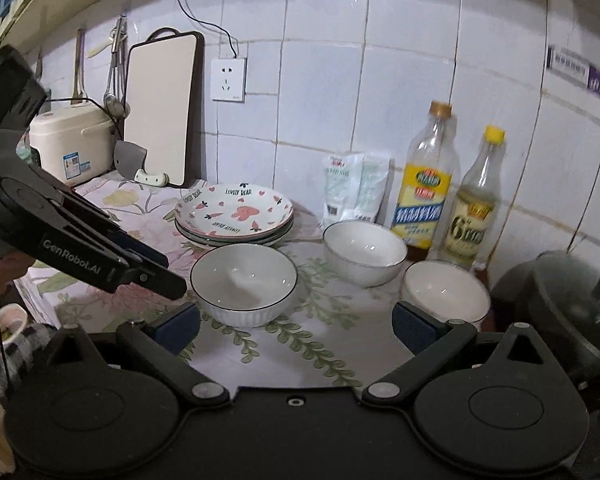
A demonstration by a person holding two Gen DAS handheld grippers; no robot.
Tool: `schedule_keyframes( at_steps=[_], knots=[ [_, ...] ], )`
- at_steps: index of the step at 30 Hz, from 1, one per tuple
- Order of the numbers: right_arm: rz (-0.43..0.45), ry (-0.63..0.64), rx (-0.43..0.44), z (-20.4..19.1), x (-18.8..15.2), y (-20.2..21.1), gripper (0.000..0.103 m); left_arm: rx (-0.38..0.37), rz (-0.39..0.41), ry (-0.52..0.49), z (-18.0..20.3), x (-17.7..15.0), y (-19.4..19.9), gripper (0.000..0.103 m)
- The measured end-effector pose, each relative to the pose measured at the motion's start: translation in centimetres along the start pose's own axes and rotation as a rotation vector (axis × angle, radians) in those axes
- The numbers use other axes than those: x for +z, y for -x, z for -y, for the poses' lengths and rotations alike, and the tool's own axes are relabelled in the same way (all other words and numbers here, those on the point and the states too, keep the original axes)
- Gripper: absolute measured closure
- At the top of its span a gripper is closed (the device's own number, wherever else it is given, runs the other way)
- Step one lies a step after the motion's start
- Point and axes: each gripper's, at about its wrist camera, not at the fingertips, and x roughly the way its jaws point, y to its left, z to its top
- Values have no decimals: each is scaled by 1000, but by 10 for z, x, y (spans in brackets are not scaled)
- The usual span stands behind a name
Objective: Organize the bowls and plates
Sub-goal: 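Move the left gripper to a second white bowl's rim and close on it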
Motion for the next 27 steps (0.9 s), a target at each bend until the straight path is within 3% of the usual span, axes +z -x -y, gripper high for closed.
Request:
schedule_keyframes(
  at_steps=[11,21,27],
  knots=[
    [74,10,-46,14,0,33,0,-66,-54,16,32,15,-13,59],
    [50,-11,-86,47,-6,15,0,-90,-72,56,42,63,-50,40],
    [51,11,-139,57,-11,-15,0,-102,-50,84,51,87,-76,38]
  ],
)
